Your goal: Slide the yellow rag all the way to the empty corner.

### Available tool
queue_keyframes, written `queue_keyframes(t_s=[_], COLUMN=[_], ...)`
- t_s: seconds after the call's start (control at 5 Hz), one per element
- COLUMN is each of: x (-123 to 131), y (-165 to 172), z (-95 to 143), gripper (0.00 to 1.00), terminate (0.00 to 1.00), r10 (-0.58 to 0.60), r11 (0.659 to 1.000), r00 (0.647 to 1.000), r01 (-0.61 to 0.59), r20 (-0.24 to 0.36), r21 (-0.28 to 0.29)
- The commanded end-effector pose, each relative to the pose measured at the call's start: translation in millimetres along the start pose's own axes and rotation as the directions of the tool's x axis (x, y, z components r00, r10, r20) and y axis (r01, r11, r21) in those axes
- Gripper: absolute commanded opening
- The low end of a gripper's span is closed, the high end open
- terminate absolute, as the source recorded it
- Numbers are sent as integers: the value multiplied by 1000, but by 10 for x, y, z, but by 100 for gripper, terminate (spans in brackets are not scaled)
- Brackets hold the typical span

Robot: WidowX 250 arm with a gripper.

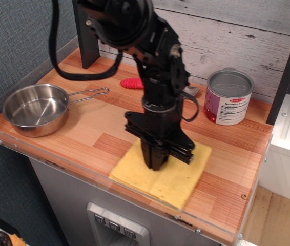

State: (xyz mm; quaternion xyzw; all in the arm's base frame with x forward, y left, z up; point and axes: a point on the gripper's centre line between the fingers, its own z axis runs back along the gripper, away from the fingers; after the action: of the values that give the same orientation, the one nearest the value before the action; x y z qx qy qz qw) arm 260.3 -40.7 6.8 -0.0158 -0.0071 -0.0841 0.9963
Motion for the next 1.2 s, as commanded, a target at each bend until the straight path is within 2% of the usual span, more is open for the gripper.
queue_keyframes(t_s=[0.0, 0.4, 0.8, 1.0], x=[76, 115, 118, 114], y=[-329, -523, -574, -538], z=[-3, -13, 84, 147], gripper=[0, 0, 0, 0], terminate=[0, 0, 0, 0], r10=[-17, -29, -14, 17], r11=[1000, 999, 998, 999], r00=[1000, 1000, 1000, 1000], r01=[17, 30, 15, -16], r20=[2, 10, 25, 24], r21=[-25, -29, -53, -41])
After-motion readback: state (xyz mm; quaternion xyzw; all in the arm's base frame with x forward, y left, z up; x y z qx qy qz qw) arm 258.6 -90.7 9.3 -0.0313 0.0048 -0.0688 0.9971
